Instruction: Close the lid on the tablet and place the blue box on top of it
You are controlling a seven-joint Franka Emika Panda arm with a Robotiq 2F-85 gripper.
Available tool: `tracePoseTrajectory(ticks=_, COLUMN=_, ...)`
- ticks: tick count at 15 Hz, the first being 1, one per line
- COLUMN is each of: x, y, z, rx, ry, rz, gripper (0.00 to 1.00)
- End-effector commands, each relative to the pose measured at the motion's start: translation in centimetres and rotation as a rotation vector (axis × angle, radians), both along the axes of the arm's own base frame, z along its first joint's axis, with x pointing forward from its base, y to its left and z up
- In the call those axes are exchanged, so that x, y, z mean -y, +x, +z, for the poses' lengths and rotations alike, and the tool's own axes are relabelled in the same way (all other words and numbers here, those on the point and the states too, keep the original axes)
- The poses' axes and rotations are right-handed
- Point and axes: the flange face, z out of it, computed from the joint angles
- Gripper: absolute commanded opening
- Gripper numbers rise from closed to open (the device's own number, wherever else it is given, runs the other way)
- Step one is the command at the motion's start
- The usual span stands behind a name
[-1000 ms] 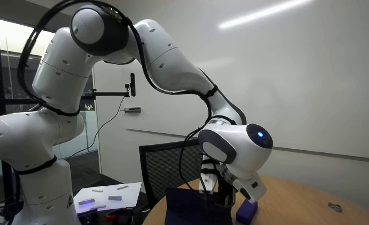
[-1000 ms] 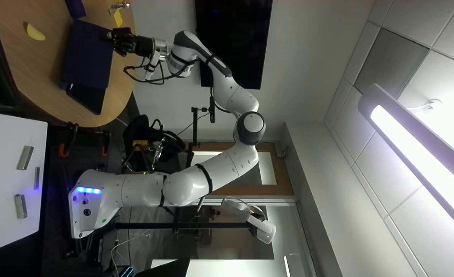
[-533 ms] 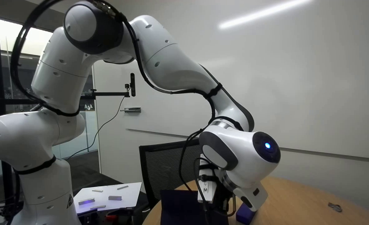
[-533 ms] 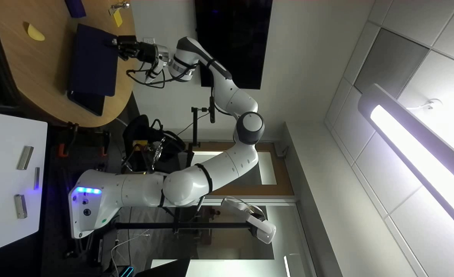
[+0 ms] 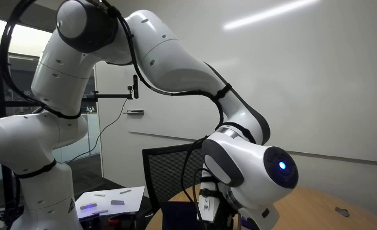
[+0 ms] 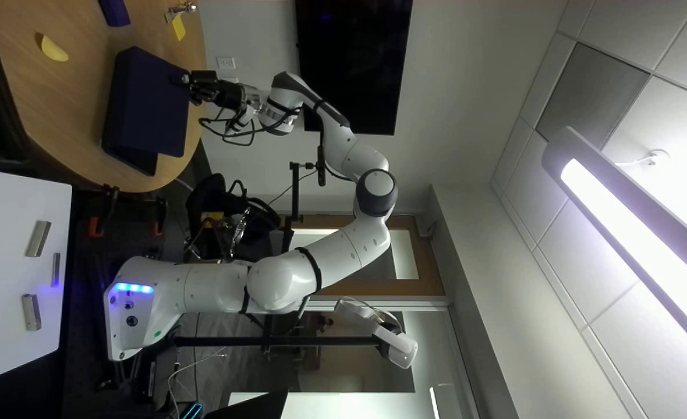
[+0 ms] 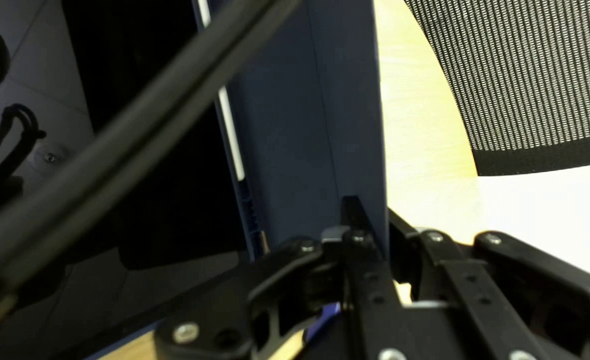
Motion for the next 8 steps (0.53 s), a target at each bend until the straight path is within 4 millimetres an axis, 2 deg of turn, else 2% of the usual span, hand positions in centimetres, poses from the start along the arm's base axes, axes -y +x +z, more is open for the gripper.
tracePoseTrajectory(ticks=1, x=2.0, y=-0.6, z=0.4, rx=0.003, ry=0.045, rz=-0.023, gripper=0.02)
tracePoseTrajectory(ticks=8, x=3.7, y=-0.8, z=0.2, rx=-0.012, ry=0.064, rz=-0.036, gripper=0.02)
